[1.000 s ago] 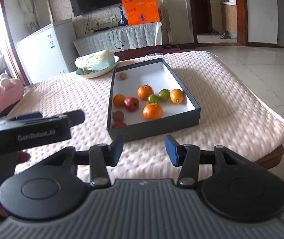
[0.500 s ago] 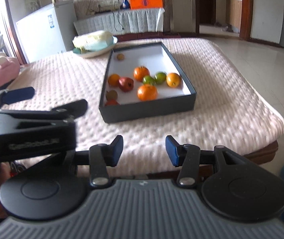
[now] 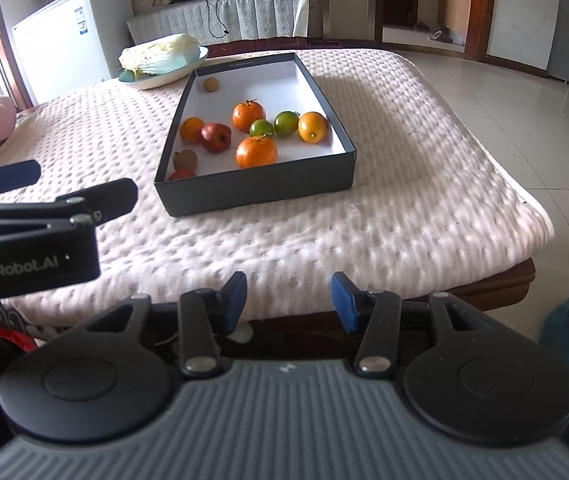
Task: Organize fruits
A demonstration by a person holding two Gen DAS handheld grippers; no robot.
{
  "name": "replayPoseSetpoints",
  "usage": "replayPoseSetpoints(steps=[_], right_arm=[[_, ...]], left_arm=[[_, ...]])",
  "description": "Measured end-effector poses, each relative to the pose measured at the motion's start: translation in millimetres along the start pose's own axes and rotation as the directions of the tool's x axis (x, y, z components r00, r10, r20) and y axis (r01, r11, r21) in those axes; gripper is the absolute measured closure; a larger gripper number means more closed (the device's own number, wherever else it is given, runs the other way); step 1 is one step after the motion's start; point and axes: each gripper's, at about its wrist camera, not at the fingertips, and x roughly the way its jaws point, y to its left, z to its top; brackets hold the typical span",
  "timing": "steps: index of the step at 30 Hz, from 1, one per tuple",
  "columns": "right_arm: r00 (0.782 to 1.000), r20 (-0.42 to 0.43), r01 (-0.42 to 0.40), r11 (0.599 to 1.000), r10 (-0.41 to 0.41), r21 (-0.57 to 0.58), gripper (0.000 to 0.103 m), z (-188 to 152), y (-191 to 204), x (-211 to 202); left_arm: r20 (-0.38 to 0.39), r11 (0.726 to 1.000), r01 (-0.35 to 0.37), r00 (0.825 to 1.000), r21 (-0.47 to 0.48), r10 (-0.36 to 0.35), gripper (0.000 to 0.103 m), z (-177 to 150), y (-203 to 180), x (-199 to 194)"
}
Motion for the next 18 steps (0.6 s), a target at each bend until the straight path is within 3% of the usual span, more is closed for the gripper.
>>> replayPoseSetpoints(steps=[18], right_arm=[[1.0,-0.009,0.005,1.0,-0.005,-0.008,0.053,-0.8,2.6,3.7]], left_arm=[[0.002,1.0,-0.001,1.0,0.009,0.001,0.0,-1.0,0.7,0.5]])
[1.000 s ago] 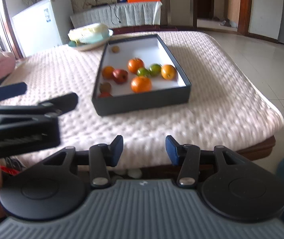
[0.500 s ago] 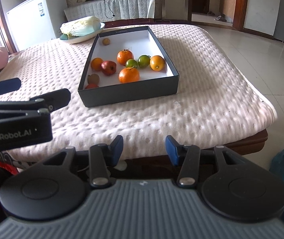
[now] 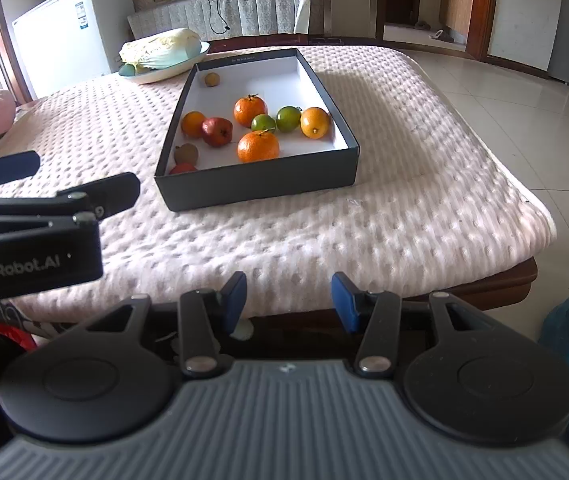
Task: Organize fruits
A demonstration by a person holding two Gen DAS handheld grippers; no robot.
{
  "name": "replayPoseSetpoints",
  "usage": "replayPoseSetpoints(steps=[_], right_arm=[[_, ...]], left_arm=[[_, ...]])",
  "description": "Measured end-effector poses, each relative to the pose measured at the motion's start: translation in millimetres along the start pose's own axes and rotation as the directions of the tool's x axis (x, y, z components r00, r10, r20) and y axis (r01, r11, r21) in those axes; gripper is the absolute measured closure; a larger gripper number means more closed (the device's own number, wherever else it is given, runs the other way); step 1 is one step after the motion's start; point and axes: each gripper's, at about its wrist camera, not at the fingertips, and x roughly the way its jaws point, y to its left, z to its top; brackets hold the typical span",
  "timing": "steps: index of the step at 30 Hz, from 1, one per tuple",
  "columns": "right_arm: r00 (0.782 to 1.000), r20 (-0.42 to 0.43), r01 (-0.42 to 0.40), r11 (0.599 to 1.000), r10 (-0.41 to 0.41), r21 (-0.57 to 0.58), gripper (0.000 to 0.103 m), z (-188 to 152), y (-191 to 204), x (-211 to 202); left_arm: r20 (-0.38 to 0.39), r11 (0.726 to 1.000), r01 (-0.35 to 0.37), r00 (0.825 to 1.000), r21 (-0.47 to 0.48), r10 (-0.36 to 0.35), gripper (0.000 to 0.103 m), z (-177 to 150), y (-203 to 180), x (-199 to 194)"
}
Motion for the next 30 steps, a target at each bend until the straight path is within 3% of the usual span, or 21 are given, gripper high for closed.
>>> replayPoseSetpoints(steps=[30], right_arm=[[1.0,-0.005,0.003,1.0,-0.003,-0.008,0.053,-1.7,-0.1,0.9]], left_arm=[[0.022,1.0,-0.01,1.0,-0.022,0.011,0.001,0.6,2.5,-0.3]])
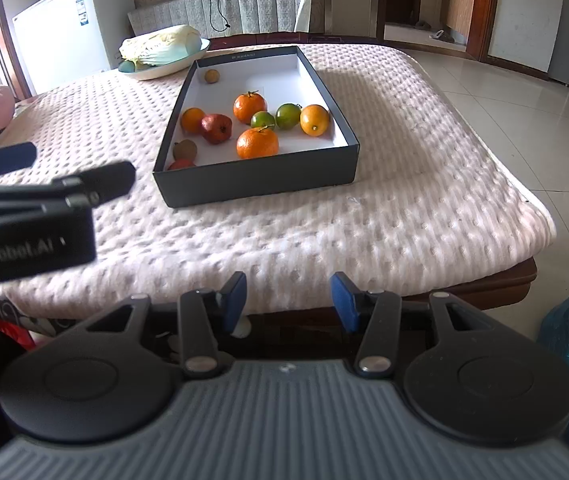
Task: Organize fruits
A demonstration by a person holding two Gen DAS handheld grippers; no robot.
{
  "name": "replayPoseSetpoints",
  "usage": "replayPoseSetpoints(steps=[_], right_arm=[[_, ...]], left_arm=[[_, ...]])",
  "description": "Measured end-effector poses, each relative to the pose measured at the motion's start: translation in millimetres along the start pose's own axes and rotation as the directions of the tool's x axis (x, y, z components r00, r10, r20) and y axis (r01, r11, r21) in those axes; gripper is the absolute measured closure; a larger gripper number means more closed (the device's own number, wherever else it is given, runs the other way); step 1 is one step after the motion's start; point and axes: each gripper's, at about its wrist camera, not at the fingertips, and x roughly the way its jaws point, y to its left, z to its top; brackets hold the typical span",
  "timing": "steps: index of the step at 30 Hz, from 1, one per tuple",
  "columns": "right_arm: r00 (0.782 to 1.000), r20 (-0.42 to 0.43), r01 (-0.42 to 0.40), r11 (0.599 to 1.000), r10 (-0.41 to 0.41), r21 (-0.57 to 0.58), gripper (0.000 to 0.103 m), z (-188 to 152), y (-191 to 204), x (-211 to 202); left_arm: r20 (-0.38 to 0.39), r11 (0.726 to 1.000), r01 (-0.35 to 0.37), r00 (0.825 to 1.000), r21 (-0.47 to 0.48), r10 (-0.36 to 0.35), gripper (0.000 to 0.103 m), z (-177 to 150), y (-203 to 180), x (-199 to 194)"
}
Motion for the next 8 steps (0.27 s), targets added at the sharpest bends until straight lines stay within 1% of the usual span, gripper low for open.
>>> replayPoseSetpoints(steps=[4,8], right_arm=[[1.0,-0.001,0.001,1.0,-0.001,-0.001,0.053,0.0,-0.3,-0.4],[1.0,-0.001,0.001,1.0,-0.001,0.0,0.053,0.0,-0.4,-0.4]], left_arm=[[-0.022,1.0,-0.005,1.0,-0.017,0.004,0.001,0.5,2.6,4.0],[-0.023,1.0,0.015,1.0,0.004,-0.015,0.0,0.2,-0.7,2.2]])
